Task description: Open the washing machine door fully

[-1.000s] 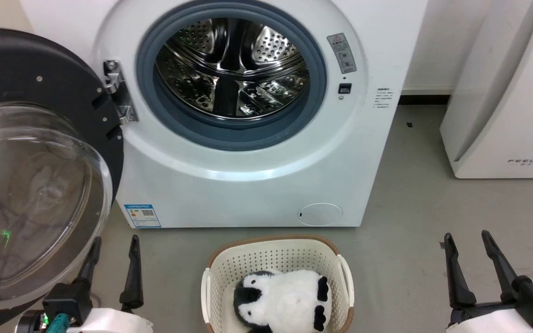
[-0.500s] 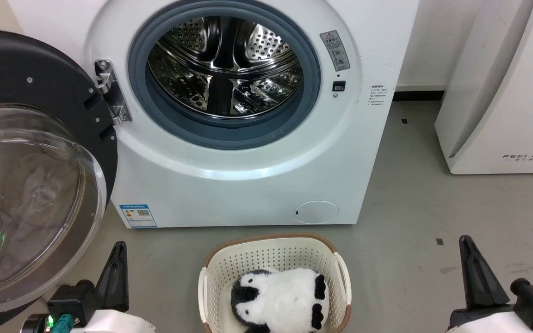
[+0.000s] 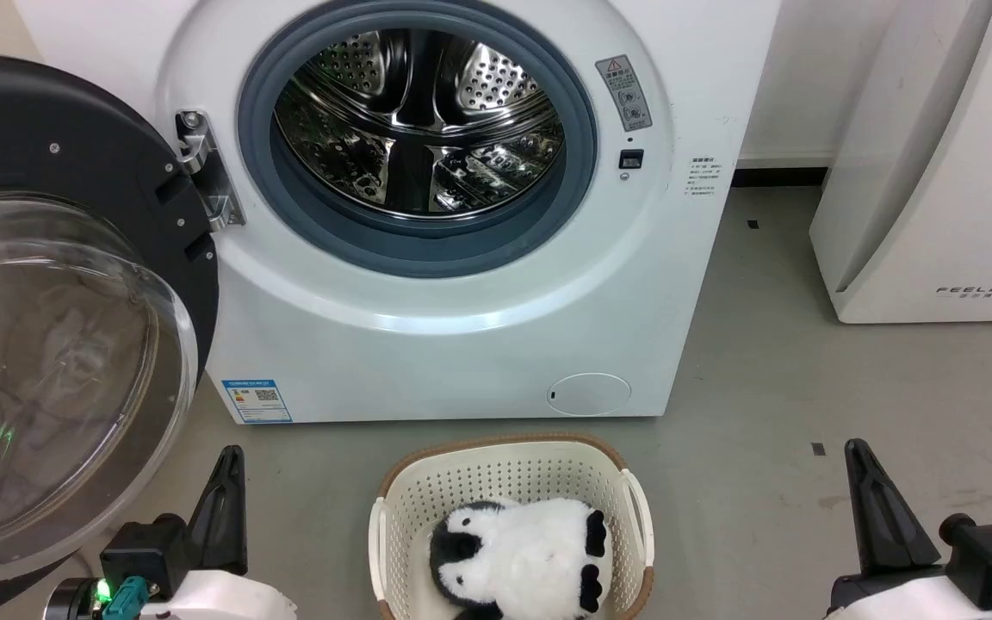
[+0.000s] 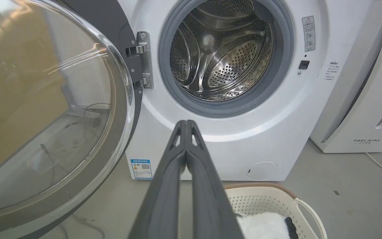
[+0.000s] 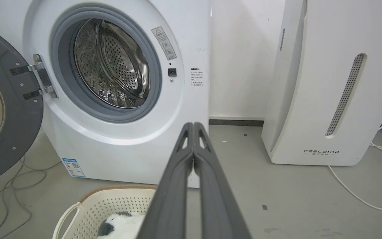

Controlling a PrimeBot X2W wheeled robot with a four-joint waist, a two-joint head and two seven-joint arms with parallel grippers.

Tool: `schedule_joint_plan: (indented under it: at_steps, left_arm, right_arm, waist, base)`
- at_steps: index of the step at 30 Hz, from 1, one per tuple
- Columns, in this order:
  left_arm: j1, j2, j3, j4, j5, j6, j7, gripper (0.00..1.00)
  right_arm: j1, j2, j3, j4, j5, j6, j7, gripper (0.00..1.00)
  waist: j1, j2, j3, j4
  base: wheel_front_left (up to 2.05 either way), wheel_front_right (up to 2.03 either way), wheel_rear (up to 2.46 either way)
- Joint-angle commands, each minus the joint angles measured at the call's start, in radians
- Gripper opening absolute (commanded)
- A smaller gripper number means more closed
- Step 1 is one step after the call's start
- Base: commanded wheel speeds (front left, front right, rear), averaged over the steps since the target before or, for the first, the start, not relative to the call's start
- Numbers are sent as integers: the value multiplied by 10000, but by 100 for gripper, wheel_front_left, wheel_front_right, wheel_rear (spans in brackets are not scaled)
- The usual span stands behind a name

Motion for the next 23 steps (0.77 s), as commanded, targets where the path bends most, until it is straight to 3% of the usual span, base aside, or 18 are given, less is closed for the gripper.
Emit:
schedule_joint_plan:
  at_steps: [1,23]
  left_arm:
    - [-1,0,-19,-83,49,39,65,0]
    - [-2,-7,-262,-412,194,260,514,0]
  right_arm:
    - [-78,5,33,-70,-68,1,75,0]
    - [-169,10,188,-213,-224,3,526,0]
  waist:
    - [0,-1,1,1]
    - [0,-1,28,10]
  base:
    - [0,0,0]
    - [0,0,0]
